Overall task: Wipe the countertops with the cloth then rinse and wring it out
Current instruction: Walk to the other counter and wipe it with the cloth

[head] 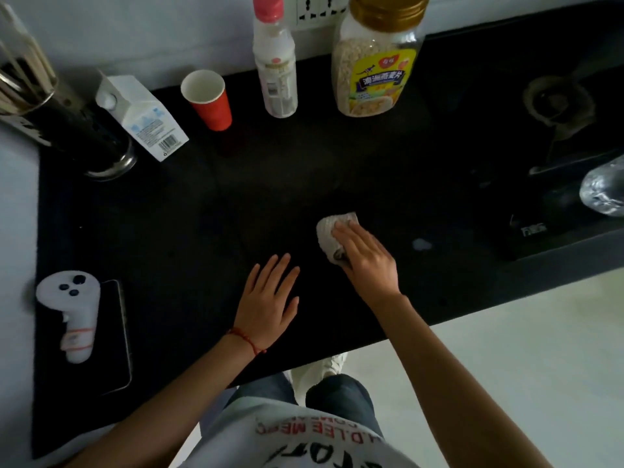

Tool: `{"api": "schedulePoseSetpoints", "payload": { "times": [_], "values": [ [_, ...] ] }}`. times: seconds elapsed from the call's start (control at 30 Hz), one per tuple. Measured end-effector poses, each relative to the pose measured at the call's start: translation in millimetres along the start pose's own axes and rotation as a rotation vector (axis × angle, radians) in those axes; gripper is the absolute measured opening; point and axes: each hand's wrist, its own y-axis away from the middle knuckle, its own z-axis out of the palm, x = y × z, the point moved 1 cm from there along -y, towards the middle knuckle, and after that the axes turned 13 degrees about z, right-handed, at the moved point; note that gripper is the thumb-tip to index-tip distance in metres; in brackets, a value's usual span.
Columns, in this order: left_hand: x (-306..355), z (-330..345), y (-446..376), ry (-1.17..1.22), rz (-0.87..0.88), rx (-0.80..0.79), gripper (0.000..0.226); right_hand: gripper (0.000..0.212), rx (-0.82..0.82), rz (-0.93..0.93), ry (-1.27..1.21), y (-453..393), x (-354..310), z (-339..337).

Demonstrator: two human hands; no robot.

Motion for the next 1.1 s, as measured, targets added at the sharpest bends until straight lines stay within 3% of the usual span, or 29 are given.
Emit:
{"api": "schedulePoseSetpoints", "payload": {
  "times": [0.13,0.3,0.37,0.5,0.57,0.67,0.73,0.8,0.87,1.0,1.03,1.1],
  "values": [
    [19.8,-4.9,-20.0,0.013,0.112,0.026,0.049,0.055,0.078,0.288,0.043,-14.1,22.2,-25.7],
    [40.8,0.9,-45.4,0.019,0.252,-0.058,0.049,0.051,0.213,0.644,-0.035,12.1,60.7,-44.6],
    [43.2,4.9,-48.2,0.023,0.259,-0.075,0.048,0.047,0.278,0.599,-0.065,25.5,42.2,-31.9],
    [41.4,10.3,-47.6,0.049,0.268,-0.058,0.047,0.044,0.134,0.219,0.015,49.7,34.7,-18.7],
    [40.9,10.9,-47.9,0.059,0.265,-0.059,0.048,0.040,0.265,0.321,0.008,51.9,67.0,-29.0],
    [41.7,9.8,-47.8,0.063,0.254,-0.055,0.048,0.039,0.444,0.691,-0.106,53.7,87.5,-38.0],
    [42.1,10.1,-47.8,0.056,0.257,-0.049,0.048,0.040,0.440,0.621,-0.089,52.8,57.2,-27.1],
    [42.2,9.9,-47.6,0.065,0.257,-0.045,0.048,0.041,0.290,0.374,-0.039,63.4,32.4,-11.8],
    [41.7,9.5,-46.8,0.078,0.262,-0.049,0.049,0.042,0.263,0.281,0.004,74.0,47.2,-15.6],
    [41.8,9.2,-47.9,0.067,0.269,-0.044,0.048,0.038,0.502,0.706,-0.072,76.3,94.0,-38.7],
    [41.9,8.9,-47.8,0.065,0.269,-0.039,0.048,0.038,0.508,0.719,-0.073,77.1,85.3,-34.4],
    [42.5,8.4,-48.2,0.067,0.270,-0.028,0.048,0.040,0.466,0.514,-0.042,83.5,55.1,-17.8]
  ]
}}
